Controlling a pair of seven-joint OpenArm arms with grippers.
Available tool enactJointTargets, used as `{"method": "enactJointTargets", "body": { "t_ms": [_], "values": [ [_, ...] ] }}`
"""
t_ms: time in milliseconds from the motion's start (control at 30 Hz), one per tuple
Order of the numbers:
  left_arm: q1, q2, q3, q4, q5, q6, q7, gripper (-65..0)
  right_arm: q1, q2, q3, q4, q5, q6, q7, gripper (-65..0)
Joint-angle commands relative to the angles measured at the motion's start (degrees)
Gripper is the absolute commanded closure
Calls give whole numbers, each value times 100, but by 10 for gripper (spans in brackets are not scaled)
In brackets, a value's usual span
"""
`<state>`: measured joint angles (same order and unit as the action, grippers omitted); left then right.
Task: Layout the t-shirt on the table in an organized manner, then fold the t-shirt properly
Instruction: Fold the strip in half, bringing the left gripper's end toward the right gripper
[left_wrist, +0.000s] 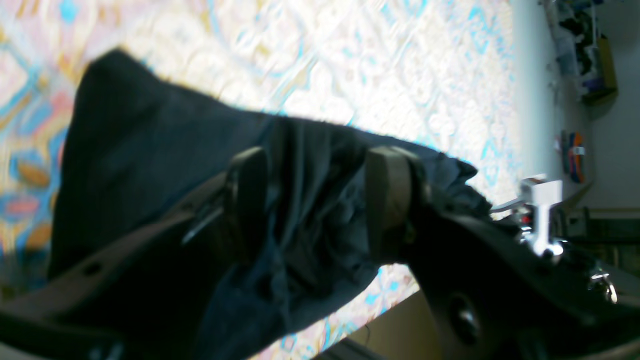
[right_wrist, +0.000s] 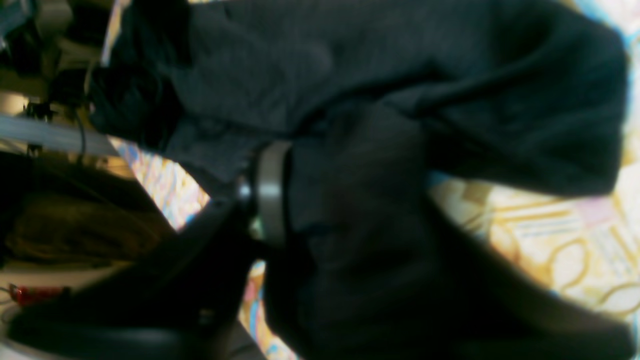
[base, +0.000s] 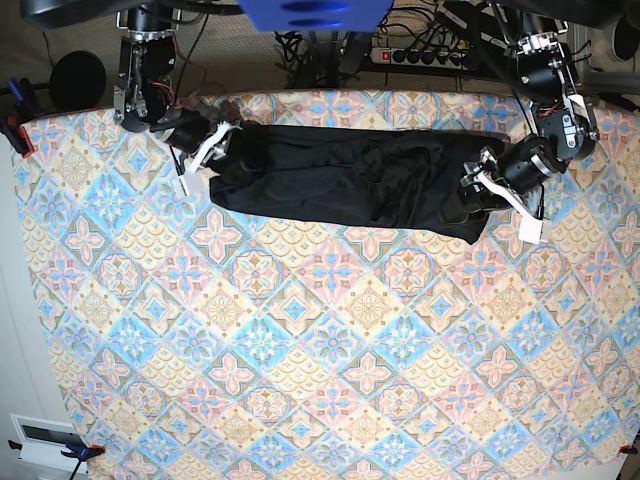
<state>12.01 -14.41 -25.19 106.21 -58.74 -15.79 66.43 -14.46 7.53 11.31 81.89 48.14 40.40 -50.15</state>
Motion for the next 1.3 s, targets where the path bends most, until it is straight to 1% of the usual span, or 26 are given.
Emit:
{"method": "enactJointTargets", "body": {
  "t_ms": [0, 67, 100, 167, 267, 367, 500, 600, 733, 800, 900, 1033, 1133, 1200, 1267],
  "values": [
    [-27, -49, -35, 108, -108, -25, -81, -307, -35, 43, 16, 27, -133, -40, -238, -110],
    [-80, -49, -44, 108, -108, -25, -81, -307, -18, 43, 69, 27, -133, -40, -229, -8],
    [-98, -49, -44, 100, -100, -25, -81, -307, 44, 43, 174, 27, -133, -40, -229, 0],
    [-142, -49, -44, 91, -91, -25, -81, -307, 79, 43, 438, 27, -133, -40, -246, -19],
    [-142, -49, -44, 91, -91, -16, -81, -307, 79, 43, 728, 27, -133, -40, -246, -2],
    [-142, -57, -44, 91, -82, -16, -81, -307, 88, 69, 1018, 27, -133, -40, -238, 0],
    [-142, -93, -44, 91, -73, -16, -81, -307, 474, 113, 1405, 0, -133, -40, -273, 0],
    [-133, -101, -35, 91, -64, -16, -46, -307, 668, 438, 1528, -44, -133, -40, -264, 0],
    [-89, -101, 0, 82, -29, -16, -46, -307, 729, 684, 1678, -44, -133, -40, -264, 0],
    [-89, -75, 79, 29, 138, -16, -37, -307, 729, 799, 1739, -17, -133, -40, -264, 0],
    [-89, -84, 607, -138, 516, -16, -63, -307, 712, 931, 1730, 79, -124, -40, -264, 0],
    [-142, -40, 1293, -498, 1017, -16, -151, -307, 685, 931, 1686, 510, -124, -40, -273, 0],
    [-142, 92, 1679, -903, 1219, -16, -749, -307, 685, 904, 1616, 976, -124, -40, -273, 0],
    [-150, 127, 1978, -1122, 1360, -8, -1127, -307, 685, 904, 1308, 1284, -124, -40, -273, 0],
    [-221, 189, 2339, -1333, 1509, 1, -1356, -307, 694, 895, 1001, 1627, -124, -40, -246, 0]
  ]
}}
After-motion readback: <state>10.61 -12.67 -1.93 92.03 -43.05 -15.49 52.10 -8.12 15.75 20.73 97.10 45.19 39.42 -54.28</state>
